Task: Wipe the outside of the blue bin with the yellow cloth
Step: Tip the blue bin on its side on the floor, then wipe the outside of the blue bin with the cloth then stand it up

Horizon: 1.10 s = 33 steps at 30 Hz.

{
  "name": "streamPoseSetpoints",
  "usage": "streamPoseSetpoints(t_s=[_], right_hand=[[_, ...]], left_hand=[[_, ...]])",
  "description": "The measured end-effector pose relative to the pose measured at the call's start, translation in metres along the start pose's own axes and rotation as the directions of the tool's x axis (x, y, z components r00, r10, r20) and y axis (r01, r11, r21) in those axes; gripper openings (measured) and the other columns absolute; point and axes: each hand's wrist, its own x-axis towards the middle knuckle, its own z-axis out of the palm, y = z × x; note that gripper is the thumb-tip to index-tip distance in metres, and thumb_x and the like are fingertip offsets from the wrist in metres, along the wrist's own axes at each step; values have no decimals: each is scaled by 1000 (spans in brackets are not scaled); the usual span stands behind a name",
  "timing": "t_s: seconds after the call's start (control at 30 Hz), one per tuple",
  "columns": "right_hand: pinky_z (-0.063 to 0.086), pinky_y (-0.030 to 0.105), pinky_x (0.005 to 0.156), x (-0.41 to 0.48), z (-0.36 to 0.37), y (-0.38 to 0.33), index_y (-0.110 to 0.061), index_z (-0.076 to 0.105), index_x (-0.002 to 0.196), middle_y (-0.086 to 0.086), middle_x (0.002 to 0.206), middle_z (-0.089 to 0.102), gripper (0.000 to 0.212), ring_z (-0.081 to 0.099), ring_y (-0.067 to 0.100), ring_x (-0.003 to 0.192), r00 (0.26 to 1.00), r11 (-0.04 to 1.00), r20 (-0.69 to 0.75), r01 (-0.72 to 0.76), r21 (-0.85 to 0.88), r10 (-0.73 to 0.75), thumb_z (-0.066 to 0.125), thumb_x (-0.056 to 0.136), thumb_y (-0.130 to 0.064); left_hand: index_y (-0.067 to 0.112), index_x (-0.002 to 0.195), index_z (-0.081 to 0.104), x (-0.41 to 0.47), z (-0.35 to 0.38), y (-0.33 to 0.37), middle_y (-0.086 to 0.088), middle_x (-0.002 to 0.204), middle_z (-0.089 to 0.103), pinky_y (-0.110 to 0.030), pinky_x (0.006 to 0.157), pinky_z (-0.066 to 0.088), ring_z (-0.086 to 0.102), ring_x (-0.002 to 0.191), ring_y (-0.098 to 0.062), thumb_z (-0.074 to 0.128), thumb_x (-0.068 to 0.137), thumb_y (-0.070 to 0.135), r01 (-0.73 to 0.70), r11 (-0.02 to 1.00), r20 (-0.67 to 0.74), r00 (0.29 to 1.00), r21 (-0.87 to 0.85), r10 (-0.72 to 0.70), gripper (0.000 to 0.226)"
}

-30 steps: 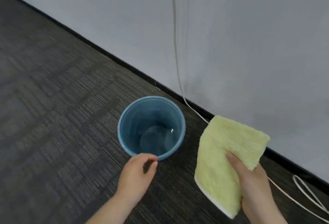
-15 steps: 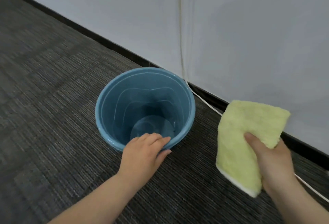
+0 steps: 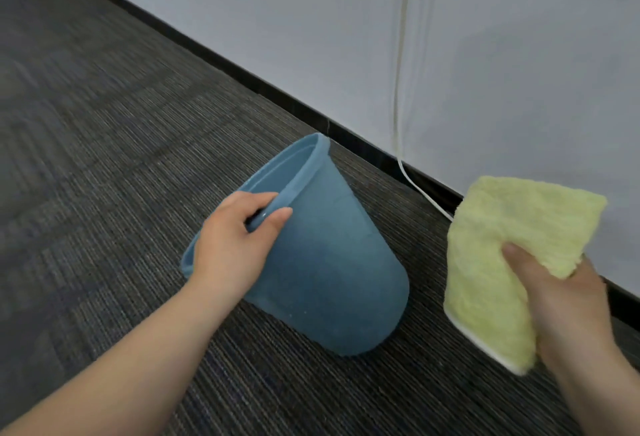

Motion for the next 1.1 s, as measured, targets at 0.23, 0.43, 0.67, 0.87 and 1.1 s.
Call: streamPoseSetpoints(t_s=[0.23,0.43,0.67,0.87,1.1], right_hand=[[35,21,57,-5,19,-2,-35,48,73,-13,79,53,27,49,1,71,985,971,80,167,-174,-155,65,78,-14],[25,22,61,-10,71,-13,-20,54,110,-6,98,41,42,34,-6,75,874,780,247,485,-396,-418,63,71,-9],[34,29,70,-17,125,-5,-21,53,117,6,117,50,46,53,27,96,799,631,475,591,-503,-370,65,73,-18],[9,45,109,-11,130,5,-34,35,129,3,151,5,66,1,22,137,728,796,678,469,-382,-104,62,70,-48],[29,32,97,-5,131,5,-23,45,122,2,117,38,45,39,19,111,706,772,656,563,-294,-265,61,80,-18]], left_hand=[[44,69,64,6,-24,-27,34,59,64,3,49,36,55,61,20,61,80,25,197,963,15,980,-185,-198,22],[40,74,64,4,-26,-28,38,60,63,1,51,40,58,62,18,60,81,20,182,949,103,982,-258,-160,21],[37,83,67,-3,-28,-30,30,67,68,0,58,43,60,70,16,59,81,23,175,934,128,982,-310,-142,16],[44,70,67,-2,-23,-23,30,68,68,-6,58,48,63,68,10,58,82,22,179,906,161,979,-383,-126,27],[41,69,70,-4,-23,-21,23,67,71,-12,58,52,66,66,3,59,82,21,207,877,192,972,-434,-134,26]])
